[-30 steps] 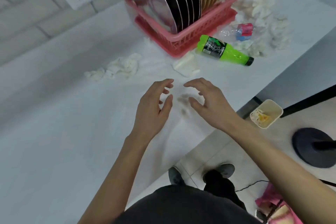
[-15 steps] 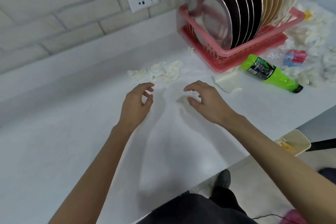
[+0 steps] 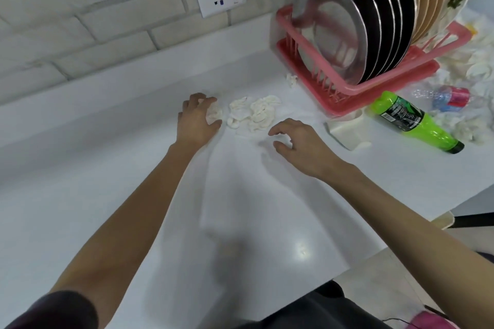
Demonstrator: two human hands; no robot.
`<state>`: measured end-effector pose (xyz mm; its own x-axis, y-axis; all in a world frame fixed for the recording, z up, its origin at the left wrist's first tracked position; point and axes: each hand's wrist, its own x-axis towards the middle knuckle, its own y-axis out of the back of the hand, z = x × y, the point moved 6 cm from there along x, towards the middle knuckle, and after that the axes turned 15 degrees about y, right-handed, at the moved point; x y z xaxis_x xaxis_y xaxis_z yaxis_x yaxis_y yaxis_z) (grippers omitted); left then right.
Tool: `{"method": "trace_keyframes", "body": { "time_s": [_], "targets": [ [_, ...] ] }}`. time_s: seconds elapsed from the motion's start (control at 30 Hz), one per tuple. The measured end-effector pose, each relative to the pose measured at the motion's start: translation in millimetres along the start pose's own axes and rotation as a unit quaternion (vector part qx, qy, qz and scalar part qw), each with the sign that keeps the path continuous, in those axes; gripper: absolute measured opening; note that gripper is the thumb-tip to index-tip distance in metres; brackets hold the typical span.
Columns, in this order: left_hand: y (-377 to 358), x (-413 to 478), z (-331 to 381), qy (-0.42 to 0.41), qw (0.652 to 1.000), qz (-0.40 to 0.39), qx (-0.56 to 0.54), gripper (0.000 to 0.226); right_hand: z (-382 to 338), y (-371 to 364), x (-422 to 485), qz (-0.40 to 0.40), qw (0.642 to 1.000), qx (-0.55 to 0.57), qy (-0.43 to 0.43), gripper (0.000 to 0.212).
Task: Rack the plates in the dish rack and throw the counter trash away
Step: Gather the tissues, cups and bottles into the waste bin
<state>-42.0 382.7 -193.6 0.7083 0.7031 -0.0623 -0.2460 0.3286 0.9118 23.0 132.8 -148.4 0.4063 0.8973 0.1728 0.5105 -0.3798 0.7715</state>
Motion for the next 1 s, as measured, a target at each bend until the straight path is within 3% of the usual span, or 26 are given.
{"method": "trace_keyframes", "body": {
  "time_s": [0.1, 0.23, 0.37, 0.57, 0.7, 0.8, 1.0],
  "targets": [
    [-13.8, 9.2, -13.1, 0.024, 0.999, -0.028, -0.018, 0.042, 2.0, -3.9, 10.8, -0.021, 1.0, -0.017, 0.013, 0.023],
    [-18.1, -0.3, -32.2, 0.013, 0.992, 0.056, -0.113, 0.018, 6.6, -4.3, 28.0, -0.045, 0.997, -0.041, 0.041, 0.022],
    [-13.5, -12.3, -34.2, 0.032, 0.977, 0.093, -0.19, 0.014, 4.5, -5.2, 57.3, -0.073, 0.993, -0.075, 0.057, 0.025],
    [-11.4, -13.7, -32.0, -0.002, 0.977, 0.098, -0.188, 0.021, 2.2, -34.5, 116.0, -0.133, 0.972, -0.19, 0.038, 0.041],
    [-13.4, -10.3, -31.6, -0.002, 0.98, 0.095, -0.173, 0.02, 10.3, -51.1, 140.0, -0.176, 0.955, -0.237, 0.017, 0.029],
    [-14.3, -11.0, -30.5, 0.0, 0.983, 0.084, -0.165, 0.019, 10.4, -46.8, 151.4, -0.134, 0.971, -0.197, 0.032, 0.017],
    [-12.6, -11.5, -30.0, 0.005, 0.982, 0.082, -0.171, 0.017, 0.5, 0.2, 152.3, 0.021, 1.0, 0.023, 0.0, 0.008]
  ]
}}
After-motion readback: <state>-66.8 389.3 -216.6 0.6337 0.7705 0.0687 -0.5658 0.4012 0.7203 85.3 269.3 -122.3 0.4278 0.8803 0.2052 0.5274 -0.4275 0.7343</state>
